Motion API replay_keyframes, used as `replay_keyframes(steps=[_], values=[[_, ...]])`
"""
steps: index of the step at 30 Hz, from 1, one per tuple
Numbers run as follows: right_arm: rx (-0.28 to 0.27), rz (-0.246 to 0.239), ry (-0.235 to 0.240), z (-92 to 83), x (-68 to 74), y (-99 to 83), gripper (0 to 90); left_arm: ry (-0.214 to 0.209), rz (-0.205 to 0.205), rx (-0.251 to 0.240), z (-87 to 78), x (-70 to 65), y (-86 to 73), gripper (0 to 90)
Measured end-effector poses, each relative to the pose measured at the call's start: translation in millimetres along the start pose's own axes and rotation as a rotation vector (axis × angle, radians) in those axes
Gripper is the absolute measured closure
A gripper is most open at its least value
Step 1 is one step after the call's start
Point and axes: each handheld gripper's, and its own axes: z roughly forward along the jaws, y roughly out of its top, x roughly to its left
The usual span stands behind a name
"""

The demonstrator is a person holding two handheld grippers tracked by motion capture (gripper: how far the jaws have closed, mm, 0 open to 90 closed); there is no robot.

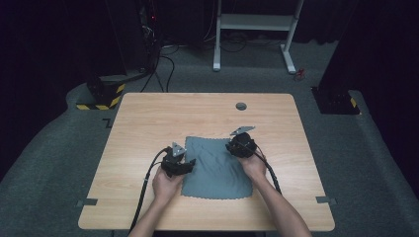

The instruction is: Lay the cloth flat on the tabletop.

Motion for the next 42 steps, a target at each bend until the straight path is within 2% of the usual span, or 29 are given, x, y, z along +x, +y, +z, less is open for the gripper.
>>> replay_keyframes(steps=[1,3,4,5,6,7,8,10,12,13,14,17,20,21,22,24,26,28,31,34,35,38,40,42], values=[[0.012,0.005,-0.005,1.9,1.3,-0.2,79.3,0.0,0.0,0.0,0.0,0.0,0.0,41.2],[0.033,-0.007,-0.018,4.5,0.8,-0.4,89.4,0.0,0.0,0.0,0.0,0.0,0.0,41.2],[0.032,-0.026,-0.037,4.6,-0.1,-0.3,90.0,0.0,-0.001,0.0,0.0,-0.1,0.0,41.2],[0.024,-0.019,-0.084,2.3,-2.3,0.8,90.0,0.001,-0.001,0.0,0.0,-0.1,0.0,41.2],[0.024,-0.019,-0.084,2.3,-2.3,0.8,90.0,0.001,-0.001,0.0,0.0,-0.1,0.0,41.2],[0.019,-0.017,-0.103,1.0,-4.8,1.4,90.0,0.001,-0.001,0.0,-0.1,-0.2,0.0,41.2],[0.017,0.008,-0.148,-1.3,-15.1,4.7,90.0,0.003,-0.001,0.0,-0.1,-0.4,-0.1,41.2],[0.017,0.022,-0.164,-1.9,-18.2,6.2,90.0,0.003,-0.001,0.0,-0.1,-0.4,0.0,41.2],[0.007,0.045,-0.199,-1.7,-29.4,9.2,90.0,0.001,0.001,0.003,-0.3,-0.1,-0.1,41.1],[0.029,0.059,-0.211,0.7,-34.4,9.9,90.0,0.001,0.0,0.003,-0.3,-0.1,0.0,41.1],[0.047,0.052,-0.233,4.3,-38.7,9.8,90.0,0.002,0.0,0.002,-0.3,-0.2,-0.1,41.1],[0.088,0.101,-0.257,16.1,-52.2,4.4,90.0,0.001,-0.001,0.003,-0.3,-0.1,0.0,41.1],[0.068,0.114,-0.255,17.0,-54.3,3.7,90.0,-0.003,0.003,0.003,-0.9,0.4,-0.4,40.7],[0.067,0.094,-0.259,17.5,-53.7,4.0,89.2,-0.006,0.004,0.001,-1.8,-0.2,-1.3,41.5],[0.068,0.108,-0.251,16.4,-53.5,3.4,84.1,-0.01,0.006,0.0,-5.3,-1.9,-4.1,42.2],[0.061,0.116,-0.24,14.8,-54.3,2.7,80.6,-0.017,0.009,0.009,-9.3,-3.2,-6.2,42.7],[0.021,0.135,-0.217,4.7,-51.5,-1.2,78.4,-0.021,0.031,0.007,-19.8,-7.2,-9.9,42.9],[-0.012,0.112,-0.181,-8.3,-42.3,-8.2,77.5,-0.028,0.051,0.005,-30.6,-10.6,-12.2,43.1],[-0.032,0.009,-0.127,-31.8,-19.0,-25.9,77.5,-0.064,0.073,-0.006,-50.6,-19.4,-19.1,44.5],[-0.055,-0.063,-0.058,-58.3,3.9,-51.3,77.4,-0.079,0.118,0.004,-64.5,-30.8,-30.4,45.9],[-0.059,-0.083,-0.046,-67.6,12.1,-63.0,77.4,-0.077,0.121,0.01,-65.6,-32.7,-32.7,46.1],[-0.071,-0.093,0.003,-81.6,22.3,-87.4,76.5,-0.071,0.119,0.029,-66.1,-36.0,-39.1,45.8],[-0.083,-0.077,0.031,-88.2,27.3,-102.7,74.9,-0.065,0.117,0.036,-64.8,-36.6,-42.0,45.0],[-0.086,-0.09,0.029,-90.2,32.3,-111.9,72.8,-0.055,0.118,0.045,-63.5,-37.4,-44.8,44.4]])
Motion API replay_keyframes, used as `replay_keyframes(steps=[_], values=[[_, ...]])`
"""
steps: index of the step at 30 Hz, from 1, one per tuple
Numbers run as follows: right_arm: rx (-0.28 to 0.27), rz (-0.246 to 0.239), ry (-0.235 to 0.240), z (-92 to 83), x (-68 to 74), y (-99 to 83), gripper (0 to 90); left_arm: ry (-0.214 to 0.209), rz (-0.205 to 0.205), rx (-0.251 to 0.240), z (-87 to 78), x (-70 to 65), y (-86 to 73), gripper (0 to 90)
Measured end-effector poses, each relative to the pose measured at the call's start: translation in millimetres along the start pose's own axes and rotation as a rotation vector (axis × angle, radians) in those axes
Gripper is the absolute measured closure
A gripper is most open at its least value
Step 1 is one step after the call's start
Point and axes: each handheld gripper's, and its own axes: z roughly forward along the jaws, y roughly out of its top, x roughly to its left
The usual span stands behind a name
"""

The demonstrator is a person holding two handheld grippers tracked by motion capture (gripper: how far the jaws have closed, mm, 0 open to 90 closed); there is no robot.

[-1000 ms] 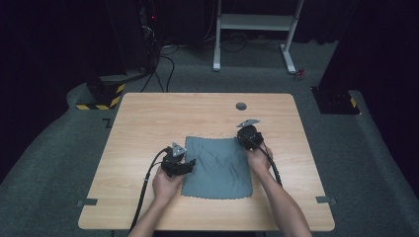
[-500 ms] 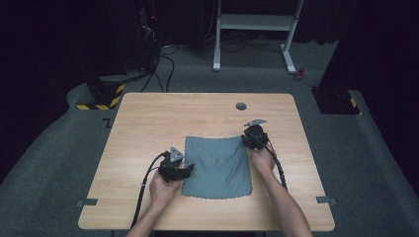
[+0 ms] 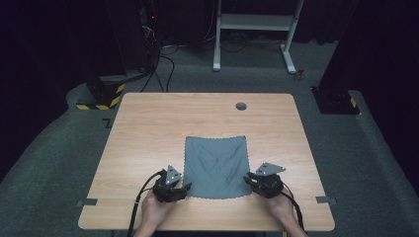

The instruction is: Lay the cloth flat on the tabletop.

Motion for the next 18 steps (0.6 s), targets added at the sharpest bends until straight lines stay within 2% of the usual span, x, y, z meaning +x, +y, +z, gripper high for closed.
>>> replay_keyframes(steps=[2,4,5,9,12,15,18], values=[[0.011,-0.014,0.01,0.4,5.9,-6.3,71.6,0.002,-0.008,-0.008,-0.3,-1.3,-3.0,44.3],[0.033,-0.037,0.0,1.9,11.4,-11.0,71.6,0.008,-0.001,-0.006,-2.4,-1.9,-4.6,44.8],[0.02,-0.042,0.002,1.4,13.6,-14.9,71.7,0.01,-0.001,-0.011,-2.7,-2.1,-5.3,45.3],[0.007,0.001,0.034,-5.5,11.6,-23.8,71.9,-0.004,-0.031,-0.014,-5.5,-2.8,-9.2,49.3],[-0.008,-0.006,0.015,-11.9,13.6,-31.7,71.8,0.011,-0.016,-0.026,-7.0,-5.5,-11.7,49.7],[-0.009,-0.002,0.018,-13.4,12.2,-33.4,71.7,-0.003,-0.05,-0.044,-7.7,-4.5,-15.7,49.9],[-0.002,-0.006,0.011,-13.5,13.3,-32.5,71.7,0.003,-0.05,-0.056,-9.4,-6.3,-18.9,49.8]])
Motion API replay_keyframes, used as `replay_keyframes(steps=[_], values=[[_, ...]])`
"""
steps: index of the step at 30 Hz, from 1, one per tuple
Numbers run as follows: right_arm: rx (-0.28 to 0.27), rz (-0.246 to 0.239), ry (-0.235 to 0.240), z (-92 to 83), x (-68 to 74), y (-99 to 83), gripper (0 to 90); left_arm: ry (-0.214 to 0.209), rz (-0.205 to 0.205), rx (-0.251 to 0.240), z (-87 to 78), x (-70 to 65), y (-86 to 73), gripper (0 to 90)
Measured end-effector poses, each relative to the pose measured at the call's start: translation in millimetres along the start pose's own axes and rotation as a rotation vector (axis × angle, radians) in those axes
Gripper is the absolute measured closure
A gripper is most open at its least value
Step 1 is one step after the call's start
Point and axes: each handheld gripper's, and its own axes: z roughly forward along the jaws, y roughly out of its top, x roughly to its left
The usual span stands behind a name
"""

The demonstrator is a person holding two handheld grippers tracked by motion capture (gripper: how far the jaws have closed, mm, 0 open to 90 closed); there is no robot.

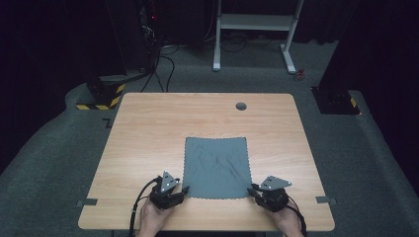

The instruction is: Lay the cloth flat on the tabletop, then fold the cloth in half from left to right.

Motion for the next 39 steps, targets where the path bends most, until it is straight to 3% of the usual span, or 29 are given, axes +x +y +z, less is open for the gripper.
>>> replay_keyframes(steps=[3,6,10,14,17,22,25,30,34,37,39], values=[[-0.006,0.005,0.001,0.0,-0.2,-0.7,71.5,0.008,0.009,-0.001,-1.9,-2.4,-1.3,49.8],[-0.021,0.029,-0.003,-0.1,-0.8,-3.3,69.3,0.041,0.033,-0.007,-2.7,-6.2,-1.8,48.4],[-0.02,0.05,-0.013,0.1,-1.8,-3.3,63.7,0.006,-0.036,0.007,-1.5,1.6,-1.6,39.1],[-0.017,0.055,-0.022,0.2,-3.0,-3.2,59.5,0.034,-0.009,0.01,-1.8,-1.7,-1.4,37.1],[-0.018,0.059,-0.024,0.4,-3.6,-3.2,58.7,0.021,-0.041,0.015,-0.9,1.2,-1.2,35.0],[-0.017,0.058,-0.021,0.6,-4.4,-2.8,56.9,0.019,-0.039,0.016,-0.7,1.2,-1.0,33.5],[-0.014,0.056,-0.009,1.3,-5.6,-1.9,55.2,-0.003,-0.034,0.02,0.1,1.6,-0.5,29.7],[-0.013,0.111,0.007,1.6,-5.3,2.8,55.4,-0.01,-0.016,0.026,1.0,1.0,0.3,25.5],[-0.031,0.08,0.024,2.8,2.4,16.4,55.0,-0.034,-0.029,0.04,-0.5,5.4,2.8,32.5],[-0.035,0.066,0.036,4.6,5.9,22.9,54.3,-0.049,-0.046,0.03,-1.2,11.6,7.4,33.0],[-0.032,0.032,0.049,11.5,13.1,30.3,53.5,-0.053,-0.046,0.022,0.1,15.9,11.4,33.4]])
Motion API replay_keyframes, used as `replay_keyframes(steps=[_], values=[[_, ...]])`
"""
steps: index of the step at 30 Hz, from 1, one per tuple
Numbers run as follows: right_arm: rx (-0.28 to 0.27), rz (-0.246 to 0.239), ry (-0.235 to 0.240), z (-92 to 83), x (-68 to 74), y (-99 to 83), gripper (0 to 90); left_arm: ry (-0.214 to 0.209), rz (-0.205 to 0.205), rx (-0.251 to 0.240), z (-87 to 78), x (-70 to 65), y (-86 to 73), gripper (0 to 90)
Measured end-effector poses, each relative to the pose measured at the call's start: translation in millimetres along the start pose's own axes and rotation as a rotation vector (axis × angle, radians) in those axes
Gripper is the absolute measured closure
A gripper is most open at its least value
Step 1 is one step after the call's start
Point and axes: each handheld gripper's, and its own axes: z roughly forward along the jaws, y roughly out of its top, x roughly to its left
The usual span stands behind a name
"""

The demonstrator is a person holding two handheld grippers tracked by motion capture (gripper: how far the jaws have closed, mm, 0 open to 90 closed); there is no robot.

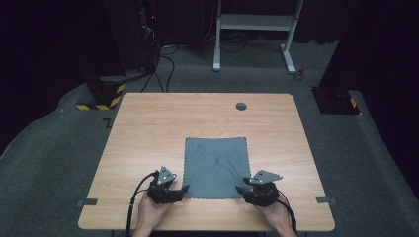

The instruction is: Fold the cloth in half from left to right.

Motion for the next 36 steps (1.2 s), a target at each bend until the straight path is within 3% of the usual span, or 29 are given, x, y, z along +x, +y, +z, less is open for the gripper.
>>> replay_keyframes(steps=[4,8,9,16,18,22,25,32,36], values=[[0.004,-0.003,0.015,7.7,6.9,3.2,54.8,-0.004,-0.013,0.012,5.7,10.9,12.0,33.7],[0.018,-0.032,0.031,15.8,18.7,9.6,60.0,0.023,-0.023,0.019,13.8,18.9,24.2,35.0],[0.012,-0.048,0.04,18.9,24.5,13.8,64.8,0.024,-0.028,0.02,16.6,22.0,27.3,35.8],[0.006,-0.107,0.087,36.7,42.4,30.7,71.5,0.06,-0.065,0.023,33.4,43.6,55.3,36.4],[0.003,-0.134,0.091,43.8,49.7,37.0,72.2,0.085,-0.048,0.033,41.2,48.1,64.9,37.1],[0.008,-0.148,0.112,59.9,61.2,47.3,72.7,0.09,-0.066,0.067,58.6,56.1,78.1,37.7],[0.008,-0.16,0.133,69.0,72.4,55.1,72.7,0.095,-0.093,0.068,69.6,61.1,83.2,38.5],[0.019,-0.246,0.174,92.4,104.4,72.3,72.0,0.153,-0.064,0.079,88.1,67.3,93.4,43.4],[0.034,-0.272,0.196,103.1,116.8,73.4,71.7,0.169,-0.078,0.066,92.3,72.6,93.1,47.2]])
